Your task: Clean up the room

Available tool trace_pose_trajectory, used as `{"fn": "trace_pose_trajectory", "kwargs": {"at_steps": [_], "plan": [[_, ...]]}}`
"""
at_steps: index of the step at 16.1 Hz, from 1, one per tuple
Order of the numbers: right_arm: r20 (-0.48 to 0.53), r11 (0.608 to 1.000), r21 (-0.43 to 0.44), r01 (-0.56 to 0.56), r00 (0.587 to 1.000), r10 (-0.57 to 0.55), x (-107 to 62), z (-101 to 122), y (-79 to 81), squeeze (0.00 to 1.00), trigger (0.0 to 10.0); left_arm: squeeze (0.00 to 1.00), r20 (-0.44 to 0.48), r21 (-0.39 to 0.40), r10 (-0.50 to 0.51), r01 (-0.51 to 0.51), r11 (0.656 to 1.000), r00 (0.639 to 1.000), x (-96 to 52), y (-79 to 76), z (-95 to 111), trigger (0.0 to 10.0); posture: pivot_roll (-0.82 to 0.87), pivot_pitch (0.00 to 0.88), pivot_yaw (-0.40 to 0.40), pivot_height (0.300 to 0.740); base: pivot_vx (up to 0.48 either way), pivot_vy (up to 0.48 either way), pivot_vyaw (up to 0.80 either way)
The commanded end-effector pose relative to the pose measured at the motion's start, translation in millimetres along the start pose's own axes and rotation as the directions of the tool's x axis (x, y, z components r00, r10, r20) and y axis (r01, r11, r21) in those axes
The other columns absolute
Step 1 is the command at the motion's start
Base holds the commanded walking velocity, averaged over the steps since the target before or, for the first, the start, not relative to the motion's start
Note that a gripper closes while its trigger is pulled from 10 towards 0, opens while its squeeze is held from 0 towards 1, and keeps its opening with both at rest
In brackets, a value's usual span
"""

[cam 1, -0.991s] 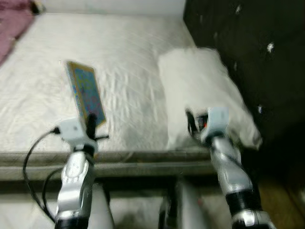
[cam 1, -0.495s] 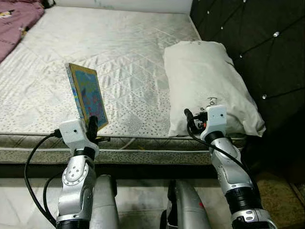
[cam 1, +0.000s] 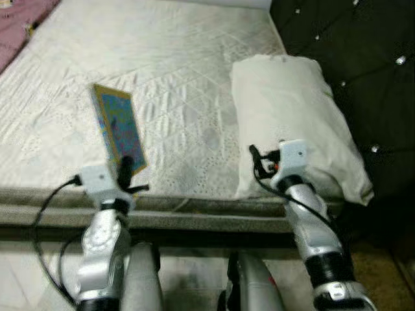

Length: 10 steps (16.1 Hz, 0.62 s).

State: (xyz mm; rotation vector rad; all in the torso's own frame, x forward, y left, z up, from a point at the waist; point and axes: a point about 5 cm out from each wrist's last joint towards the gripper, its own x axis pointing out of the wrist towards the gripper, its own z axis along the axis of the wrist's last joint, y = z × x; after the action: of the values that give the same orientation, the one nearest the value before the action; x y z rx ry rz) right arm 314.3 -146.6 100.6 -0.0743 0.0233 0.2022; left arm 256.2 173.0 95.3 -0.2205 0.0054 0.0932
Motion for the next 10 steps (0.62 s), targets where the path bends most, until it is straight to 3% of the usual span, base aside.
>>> {"fn": "trace_pose_trajectory", "kwargs": {"at_steps": [1, 5, 10], "plan": [[-0.009, 1.0, -0.011, 0.022, 1.0, -0.023, -3.6, -2.1, -8.7, 0.0, 10.0, 0.0, 0.055, -0.012, -0.047, 0.048, 0.999, 0.997, 1.1, -12.1, 10.2, 10.0, -0.03, 0.085, -0.065, 0.615, 0.371, 0.0, 0.0], [-0.008, 0.999, -0.011, 0.03, 1.0, -0.03, -2.1, -1.1, -9.6, 0.0, 10.0, 0.0, 0.058, -0.024, -0.052, 0.053, 0.998, 0.997, 3.0, -12.6, 11.1, 10.0, -0.04, 0.095, -0.064, 0.615, 0.36, 0.0, 0.0], [-0.011, 0.999, -0.013, 0.039, 0.999, -0.039, -1.1, -1.2, -10.8, 0.0, 10.0, 0.0, 0.032, -0.025, -0.03, 0.031, 0.999, 0.999, 4.8, -11.0, 8.5, 10.0, -0.03, 0.095, -0.065, 0.615, 0.0, 0.0, 0.0]]}}
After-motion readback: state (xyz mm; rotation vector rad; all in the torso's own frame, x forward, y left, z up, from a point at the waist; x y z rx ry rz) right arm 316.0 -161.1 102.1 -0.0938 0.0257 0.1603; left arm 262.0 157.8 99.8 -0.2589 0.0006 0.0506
